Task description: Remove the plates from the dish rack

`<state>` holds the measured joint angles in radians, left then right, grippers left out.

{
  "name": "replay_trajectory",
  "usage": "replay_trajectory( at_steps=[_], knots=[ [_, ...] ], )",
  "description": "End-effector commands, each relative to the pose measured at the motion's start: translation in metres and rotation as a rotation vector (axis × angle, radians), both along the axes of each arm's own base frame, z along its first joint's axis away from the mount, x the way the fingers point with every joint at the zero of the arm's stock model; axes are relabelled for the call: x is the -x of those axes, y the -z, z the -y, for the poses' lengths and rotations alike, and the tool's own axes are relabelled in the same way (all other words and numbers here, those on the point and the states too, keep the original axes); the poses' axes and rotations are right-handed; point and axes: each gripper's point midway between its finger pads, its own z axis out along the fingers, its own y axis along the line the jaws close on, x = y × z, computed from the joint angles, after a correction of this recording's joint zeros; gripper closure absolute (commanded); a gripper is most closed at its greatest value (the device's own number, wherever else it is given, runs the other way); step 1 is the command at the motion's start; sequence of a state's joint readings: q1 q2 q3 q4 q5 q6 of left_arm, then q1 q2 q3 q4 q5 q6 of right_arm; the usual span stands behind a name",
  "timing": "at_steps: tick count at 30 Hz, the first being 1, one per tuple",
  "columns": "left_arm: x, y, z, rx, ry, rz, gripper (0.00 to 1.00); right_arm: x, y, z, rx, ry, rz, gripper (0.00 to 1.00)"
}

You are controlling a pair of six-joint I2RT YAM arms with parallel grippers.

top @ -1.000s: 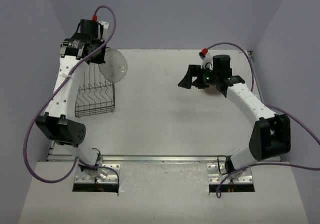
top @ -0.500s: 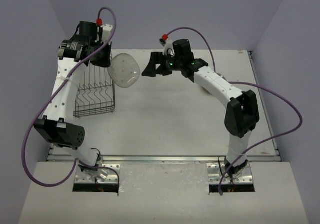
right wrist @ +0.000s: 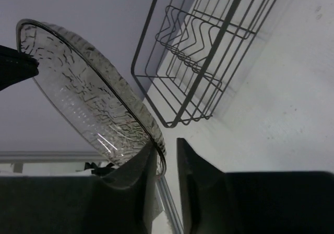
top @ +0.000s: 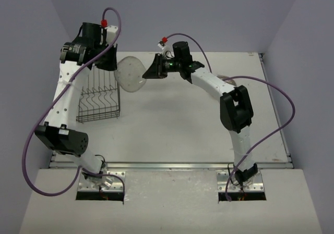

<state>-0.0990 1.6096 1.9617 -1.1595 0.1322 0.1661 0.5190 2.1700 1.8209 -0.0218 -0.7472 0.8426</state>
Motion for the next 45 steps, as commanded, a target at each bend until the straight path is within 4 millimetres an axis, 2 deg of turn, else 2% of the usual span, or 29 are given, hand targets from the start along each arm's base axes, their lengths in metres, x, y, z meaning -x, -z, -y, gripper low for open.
replay_trajectory(
  at_steps=[1, 3, 5, 7, 8, 9, 10, 11, 14, 16, 17, 18, 20, 23, 25, 26, 28, 29, 32, 33, 36, 40, 45],
  knots=[
    [0.006, -0.021, 0.007, 0.033, 0.013, 0.066, 1.00, 0.021, -0.043, -0.009, -0.179, -0.132, 0.006, 0.92],
    [0.005, -0.022, 0.008, 0.035, 0.014, 0.068, 1.00, 0.026, -0.046, -0.008, -0.195, -0.150, -0.014, 0.99],
    [0.004, -0.023, 0.007, 0.034, 0.012, 0.072, 1.00, 0.030, -0.042, -0.004, -0.185, -0.151, -0.030, 1.00],
    [0.004, -0.025, 0.005, 0.029, 0.004, 0.078, 0.97, 0.032, -0.046, 0.003, -0.180, -0.141, -0.025, 1.00],
    [0.005, -0.025, 0.004, 0.025, 0.000, 0.080, 0.79, 0.032, -0.047, 0.009, -0.175, -0.126, -0.025, 1.00],
    [0.005, -0.027, 0.003, 0.023, -0.005, 0.086, 0.44, 0.031, -0.049, 0.016, -0.169, -0.104, -0.025, 1.00],
    [0.006, -0.028, 0.002, 0.020, -0.017, 0.091, 0.16, 0.028, -0.047, 0.024, -0.160, -0.078, -0.029, 1.00],
    [0.005, -0.029, -0.001, 0.014, -0.036, 0.097, 0.00, 0.025, -0.045, 0.032, -0.147, -0.051, -0.031, 1.00],
    [0.003, -0.035, -0.012, -0.015, -0.098, 0.119, 0.00, 0.019, -0.043, 0.056, -0.095, 0.015, -0.012, 1.00],
    [0.002, -0.040, -0.019, -0.032, -0.137, 0.139, 0.00, 0.012, -0.051, 0.085, -0.068, 0.090, 0.014, 1.00],
    [0.002, -0.044, -0.025, -0.046, -0.169, 0.155, 0.00, 0.010, -0.042, 0.101, -0.030, 0.136, 0.003, 1.00],
    [0.001, -0.049, -0.030, -0.057, -0.196, 0.176, 0.00, 0.010, -0.034, 0.123, 0.023, 0.188, -0.008, 1.00],
    [0.001, -0.052, -0.037, -0.073, -0.236, 0.190, 0.00, 0.008, -0.030, 0.161, 0.070, 0.272, -0.012, 1.00],
    [-0.001, -0.052, -0.042, -0.086, -0.266, 0.199, 0.00, 0.005, -0.003, 0.243, 0.202, 0.458, -0.064, 1.00],
    [-0.002, -0.050, -0.040, -0.076, -0.261, 0.198, 0.00, 0.009, 0.006, 0.284, 0.277, 0.551, -0.080, 1.00],
    [-0.002, -0.049, -0.038, -0.070, -0.257, 0.194, 0.00, 0.011, 0.015, 0.314, 0.321, 0.617, -0.104, 1.00],
    [-0.002, -0.046, -0.038, -0.070, -0.257, 0.186, 0.00, 0.014, 0.027, 0.353, 0.386, 0.689, -0.141, 1.00],
    [-0.002, -0.044, -0.038, -0.072, -0.259, 0.183, 0.00, 0.016, 0.036, 0.383, 0.439, 0.754, -0.168, 1.00],
    [-0.002, -0.039, -0.040, -0.082, -0.265, 0.170, 0.00, 0.019, 0.050, 0.411, 0.485, 0.767, -0.209, 1.00],
    [-0.002, -0.036, -0.041, -0.090, -0.269, 0.162, 0.00, 0.022, 0.063, 0.422, 0.515, 0.752, -0.246, 1.00],
    [0.000, -0.031, -0.043, -0.100, -0.276, 0.150, 0.00, 0.018, 0.075, 0.442, 0.565, 0.738, -0.274, 1.00],
    [0.002, -0.025, -0.044, -0.103, -0.274, 0.137, 0.00, 0.013, 0.094, 0.455, 0.615, 0.729, -0.303, 1.00],
    [0.003, -0.021, -0.043, -0.103, -0.271, 0.125, 0.00, 0.003, 0.109, 0.458, 0.595, 0.733, -0.358, 1.00]
  ],
)
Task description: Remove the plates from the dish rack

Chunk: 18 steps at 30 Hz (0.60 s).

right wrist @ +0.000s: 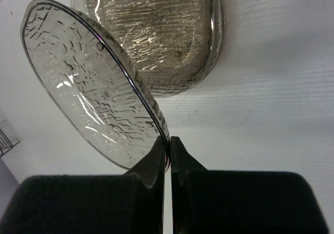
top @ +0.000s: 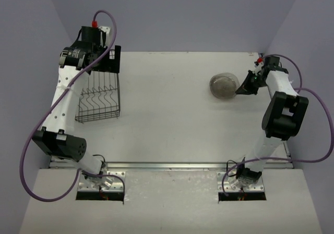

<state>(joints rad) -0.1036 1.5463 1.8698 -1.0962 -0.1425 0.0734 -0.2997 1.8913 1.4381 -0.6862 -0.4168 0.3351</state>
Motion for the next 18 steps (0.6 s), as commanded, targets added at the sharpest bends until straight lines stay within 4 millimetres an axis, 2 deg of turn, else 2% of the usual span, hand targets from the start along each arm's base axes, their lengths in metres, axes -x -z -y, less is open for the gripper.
replay_trajectory(
  at_steps=[1, 8, 18],
  knots=[
    [0.001, -0.022, 0.000, 0.012, -0.012, 0.082, 0.00, -0.017, -0.011, 0.010, 0.019, -0.004, 0.038, 1.00],
    [0.000, -0.017, -0.001, 0.008, -0.013, 0.073, 0.00, -0.038, 0.001, 0.017, 0.020, 0.020, 0.024, 1.00],
    [-0.002, -0.008, 0.000, 0.010, -0.010, 0.054, 0.00, -0.050, 0.025, 0.026, 0.034, 0.044, -0.023, 1.00]
  ],
)
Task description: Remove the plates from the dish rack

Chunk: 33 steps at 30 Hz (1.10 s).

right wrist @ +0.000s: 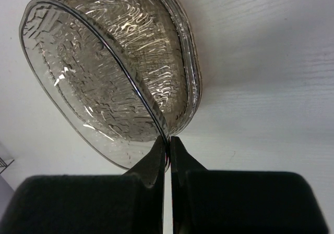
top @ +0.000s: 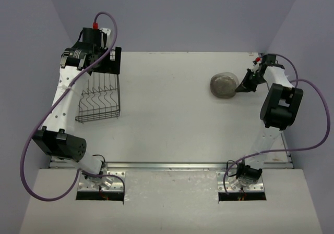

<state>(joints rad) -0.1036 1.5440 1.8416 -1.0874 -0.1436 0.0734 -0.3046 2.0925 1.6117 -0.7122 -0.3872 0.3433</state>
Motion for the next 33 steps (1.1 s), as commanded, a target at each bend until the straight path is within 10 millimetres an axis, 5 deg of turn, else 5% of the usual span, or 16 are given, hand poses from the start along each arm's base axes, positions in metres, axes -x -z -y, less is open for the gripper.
replay_trajectory(
  at_steps=[1, 18, 22, 27, 33],
  knots=[
    [-0.003, -0.016, 0.001, 0.012, -0.010, 0.069, 0.00, -0.019, -0.008, 0.011, 0.032, 0.022, 0.040, 1.00],
    [-0.002, -0.009, 0.002, 0.015, -0.005, 0.052, 0.00, -0.028, -0.021, 0.001, -0.041, 0.034, 0.070, 1.00],
    [-0.002, -0.010, 0.000, 0.010, -0.012, 0.055, 0.00, -0.026, -0.023, -0.002, -0.061, 0.045, 0.056, 0.74],
    [-0.001, -0.013, -0.001, 0.005, -0.014, 0.061, 0.00, -0.018, -0.034, -0.014, -0.128, 0.048, 0.045, 0.17],
    [0.003, -0.019, -0.001, 0.006, -0.014, 0.076, 0.00, -0.004, -0.082, -0.031, -0.186, -0.004, 0.112, 0.11]
  ],
)
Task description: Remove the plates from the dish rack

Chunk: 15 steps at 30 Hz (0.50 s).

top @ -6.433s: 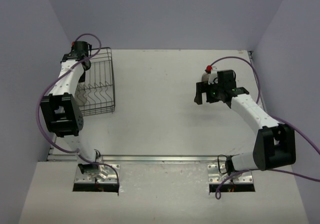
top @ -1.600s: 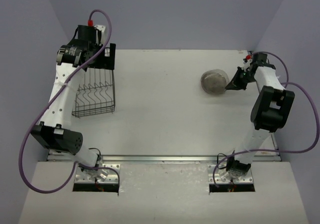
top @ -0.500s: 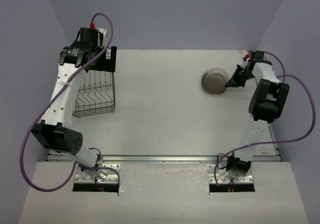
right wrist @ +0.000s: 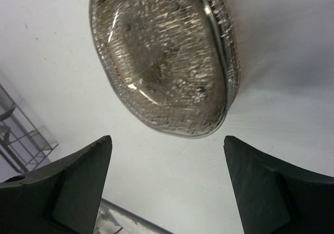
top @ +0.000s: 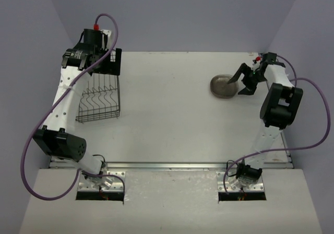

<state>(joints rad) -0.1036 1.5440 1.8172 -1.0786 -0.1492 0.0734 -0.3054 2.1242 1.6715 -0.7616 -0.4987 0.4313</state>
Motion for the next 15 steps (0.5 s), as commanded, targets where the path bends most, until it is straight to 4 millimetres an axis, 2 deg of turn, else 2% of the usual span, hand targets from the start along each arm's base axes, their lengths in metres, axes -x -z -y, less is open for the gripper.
replay_trajectory(
  at_steps=[1, 3, 6, 12, 14, 15],
  knots=[
    [0.003, -0.028, 0.000, 0.014, -0.008, 0.095, 0.00, 0.005, -0.079, -0.014, -0.042, -0.044, 0.156, 0.11],
    [0.006, -0.030, 0.003, 0.026, 0.005, 0.102, 0.00, 0.012, -0.103, -0.016, -0.015, -0.078, 0.213, 0.11],
    [0.009, -0.030, 0.014, 0.063, 0.064, 0.105, 0.00, 0.023, -0.130, -0.015, 0.059, -0.133, 0.297, 0.04],
    [0.017, -0.021, 0.029, 0.106, 0.163, 0.153, 0.00, 0.048, -0.151, -0.008, 0.250, -0.239, 0.466, 0.01],
    [0.021, -0.019, 0.034, 0.125, 0.190, 0.185, 0.00, 0.070, -0.154, -0.011, 0.322, -0.263, 0.541, 0.01],
    [0.024, -0.018, 0.039, 0.143, 0.211, 0.203, 0.00, 0.070, -0.160, -0.009, 0.366, -0.272, 0.595, 0.01]
  ],
)
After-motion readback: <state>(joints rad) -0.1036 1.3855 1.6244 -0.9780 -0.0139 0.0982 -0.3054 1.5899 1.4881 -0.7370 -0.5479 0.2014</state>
